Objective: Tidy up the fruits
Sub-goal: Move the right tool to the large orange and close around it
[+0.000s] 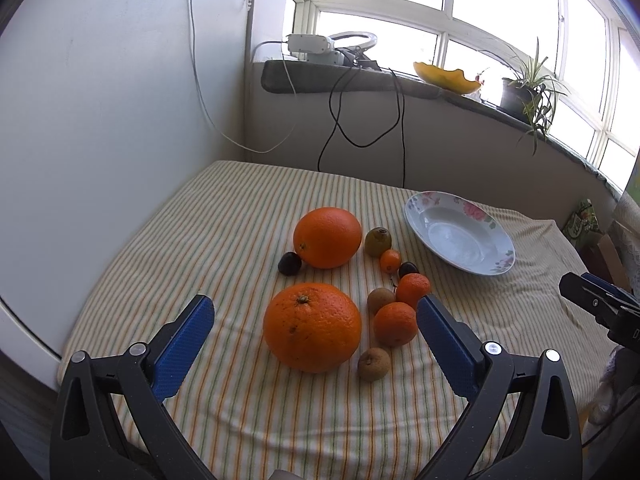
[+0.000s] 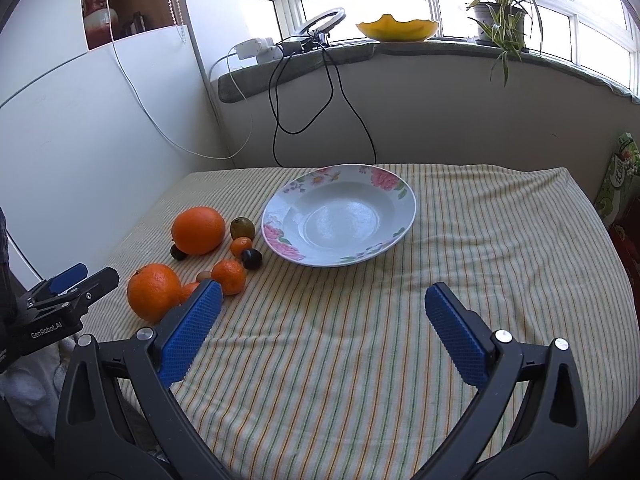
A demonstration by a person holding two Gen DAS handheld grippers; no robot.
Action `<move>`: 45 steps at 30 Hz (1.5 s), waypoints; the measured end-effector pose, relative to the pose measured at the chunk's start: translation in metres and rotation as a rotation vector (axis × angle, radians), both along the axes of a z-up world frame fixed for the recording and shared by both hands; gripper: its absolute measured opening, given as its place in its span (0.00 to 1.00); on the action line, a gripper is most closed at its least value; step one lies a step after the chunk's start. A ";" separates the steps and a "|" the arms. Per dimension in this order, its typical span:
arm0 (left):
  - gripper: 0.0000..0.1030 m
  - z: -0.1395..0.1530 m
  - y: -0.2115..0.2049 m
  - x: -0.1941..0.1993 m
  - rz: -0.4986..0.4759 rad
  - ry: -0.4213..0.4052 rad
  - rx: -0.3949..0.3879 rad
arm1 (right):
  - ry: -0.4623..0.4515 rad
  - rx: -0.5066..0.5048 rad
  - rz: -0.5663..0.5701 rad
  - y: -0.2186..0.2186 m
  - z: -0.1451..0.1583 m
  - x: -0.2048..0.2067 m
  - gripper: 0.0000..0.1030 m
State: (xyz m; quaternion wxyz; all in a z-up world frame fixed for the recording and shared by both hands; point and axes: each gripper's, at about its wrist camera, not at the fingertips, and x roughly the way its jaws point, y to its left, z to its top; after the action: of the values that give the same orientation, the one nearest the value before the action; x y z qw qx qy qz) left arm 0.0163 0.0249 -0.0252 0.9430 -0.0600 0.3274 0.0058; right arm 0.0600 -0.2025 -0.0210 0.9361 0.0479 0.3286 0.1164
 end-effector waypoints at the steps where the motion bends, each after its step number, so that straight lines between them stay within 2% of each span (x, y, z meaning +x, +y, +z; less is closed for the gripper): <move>1: 0.98 -0.001 0.002 0.000 0.001 0.004 -0.005 | 0.006 0.004 0.012 0.003 -0.001 0.002 0.97; 16: 0.92 -0.029 0.022 -0.003 -0.006 0.078 -0.104 | 0.125 0.101 0.246 0.062 -0.016 0.031 0.93; 23: 0.89 -0.038 0.027 -0.001 -0.015 0.102 -0.160 | 0.161 0.100 0.329 0.089 -0.020 0.044 0.93; 27: 0.83 -0.045 0.028 0.001 -0.029 0.125 -0.207 | 0.200 0.119 0.390 0.104 -0.022 0.053 0.87; 37: 0.79 -0.054 0.032 0.007 -0.038 0.148 -0.270 | 0.294 0.131 0.496 0.143 -0.039 0.070 0.82; 40: 0.72 -0.056 0.033 0.010 -0.041 0.156 -0.286 | 0.311 0.118 0.518 0.154 -0.045 0.075 0.82; 45: 0.72 -0.059 0.034 0.013 -0.046 0.162 -0.306 | 0.344 0.116 0.537 0.167 -0.054 0.084 0.79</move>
State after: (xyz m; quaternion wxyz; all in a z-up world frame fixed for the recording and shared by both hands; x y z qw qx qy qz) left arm 0.0294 0.0588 -0.0839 0.8932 -0.1947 0.4007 -0.0606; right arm 0.1437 -0.0351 -0.0752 0.7984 0.0316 0.4757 0.3678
